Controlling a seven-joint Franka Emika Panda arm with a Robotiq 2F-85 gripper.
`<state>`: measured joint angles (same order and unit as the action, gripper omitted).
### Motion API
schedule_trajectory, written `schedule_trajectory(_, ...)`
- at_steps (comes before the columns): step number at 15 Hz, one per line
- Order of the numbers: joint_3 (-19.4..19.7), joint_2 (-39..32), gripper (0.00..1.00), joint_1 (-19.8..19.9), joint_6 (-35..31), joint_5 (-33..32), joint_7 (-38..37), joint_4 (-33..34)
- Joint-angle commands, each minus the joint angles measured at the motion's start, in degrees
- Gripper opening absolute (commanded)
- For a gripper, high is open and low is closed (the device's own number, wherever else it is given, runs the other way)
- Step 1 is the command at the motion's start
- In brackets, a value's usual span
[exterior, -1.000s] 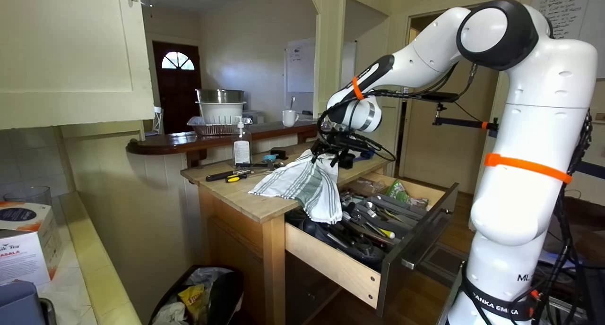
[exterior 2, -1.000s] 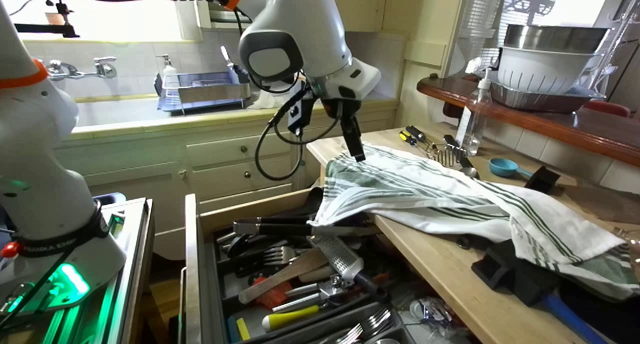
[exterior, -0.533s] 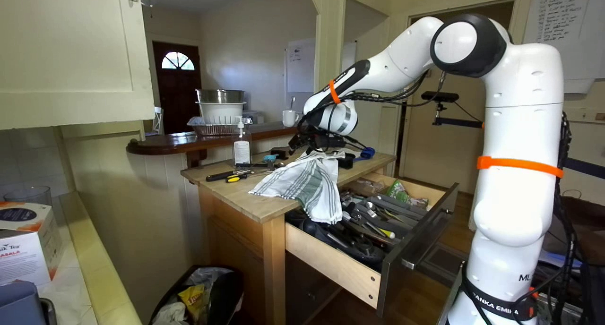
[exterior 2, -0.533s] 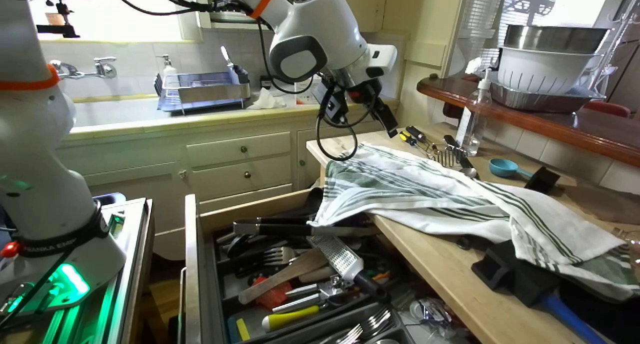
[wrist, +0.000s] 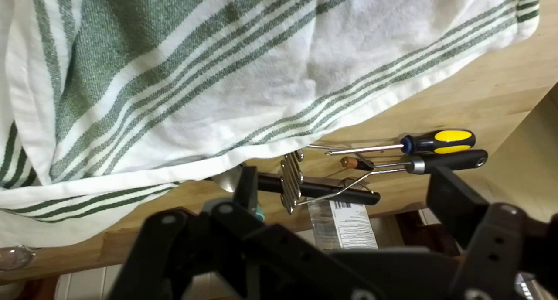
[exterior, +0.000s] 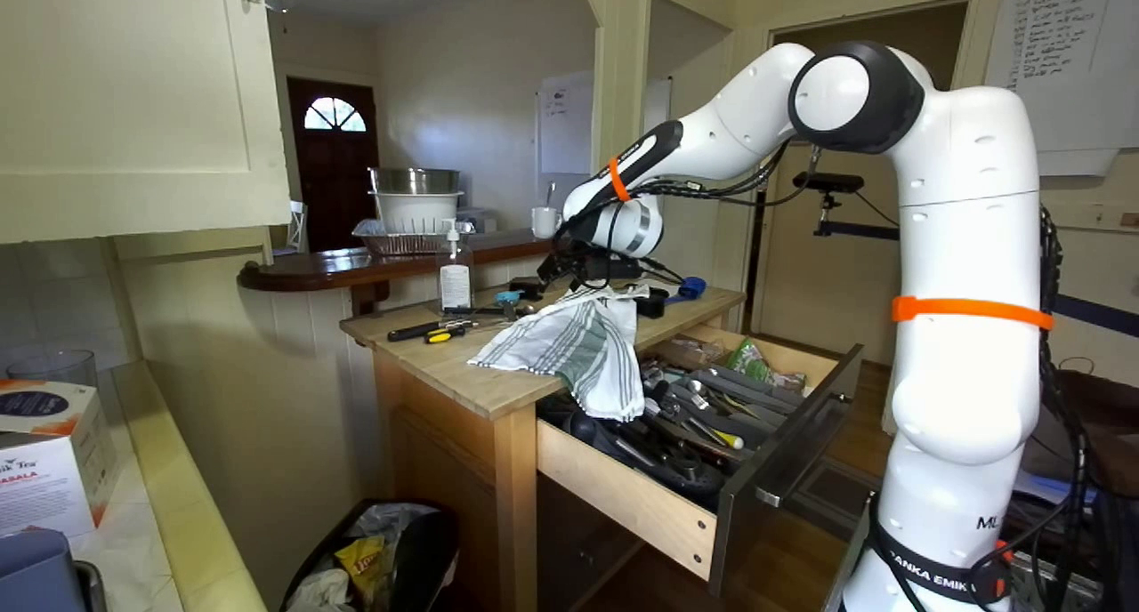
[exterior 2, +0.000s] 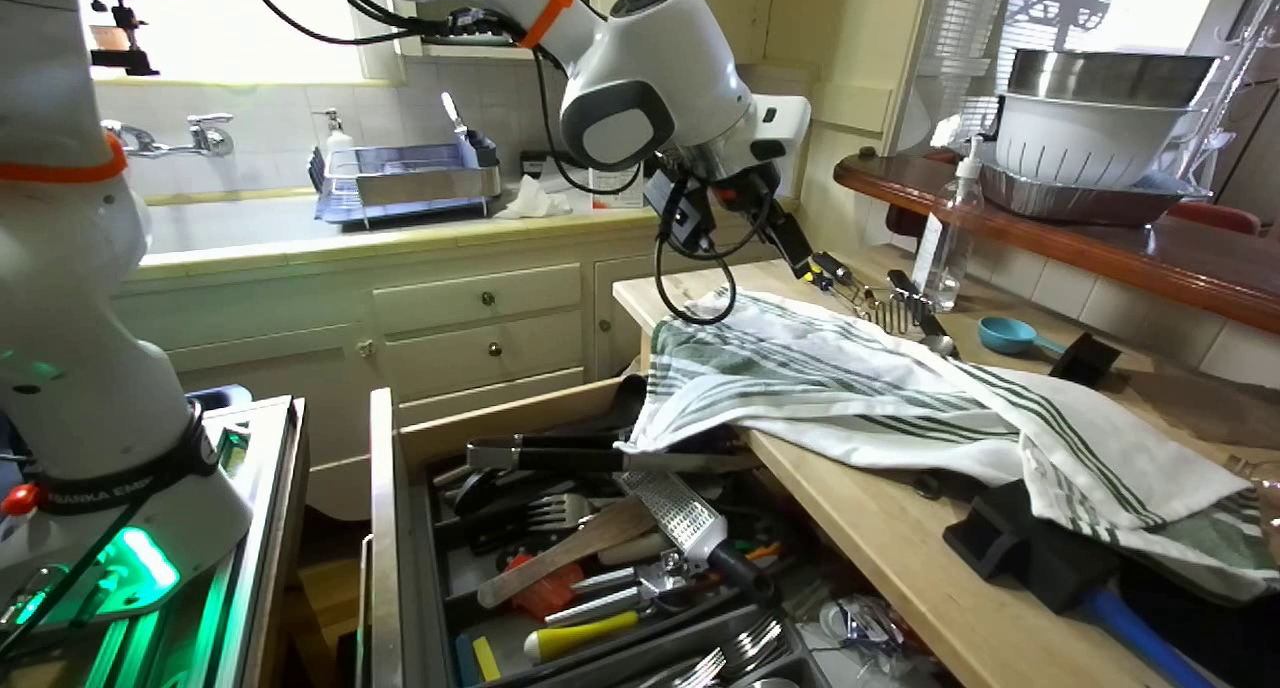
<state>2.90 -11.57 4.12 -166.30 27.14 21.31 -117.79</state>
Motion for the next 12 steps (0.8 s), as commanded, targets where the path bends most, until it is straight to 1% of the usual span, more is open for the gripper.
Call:
schedule_trajectory(1,2.18,-8.73,1.0,-0.68,-1.38,-2.35,-5.41,8.09)
schedule_trajectory(2,2.88,-10.71,1.0,-0.94,-2.01,-2.97,-6.58,9.97)
schedule_trajectory(4,3.27,-14.86,1.0,-0.63,-1.9,-2.26,-8.02,14.81)
schedule_trajectory(6,5.04,-18.53,0.99,-1.29,-1.4,-3.12,-10.17,18.82)
schedule_trajectory(7,2.55,-19.91,0.97,1.66,-1.24,-7.47,-14.07,20.33)
schedule_trajectory(8,3.07,-21.43,0.95,1.55,-1.19,-8.73,-15.63,21.89)
schedule_trajectory(9,3.65,-22.59,0.9,1.47,-0.46,-10.63,-17.82,23.16)
schedule_trajectory(10,4.14,-23.67,0.89,1.41,0.19,-12.31,-19.66,24.22)
schedule_trajectory(11,4.57,-24.69,0.82,1.39,0.66,-13.67,-21.23,25.18)
schedule_trajectory(12,4.99,-25.55,0.83,1.36,1.24,-14.8,-22.63,25.99)
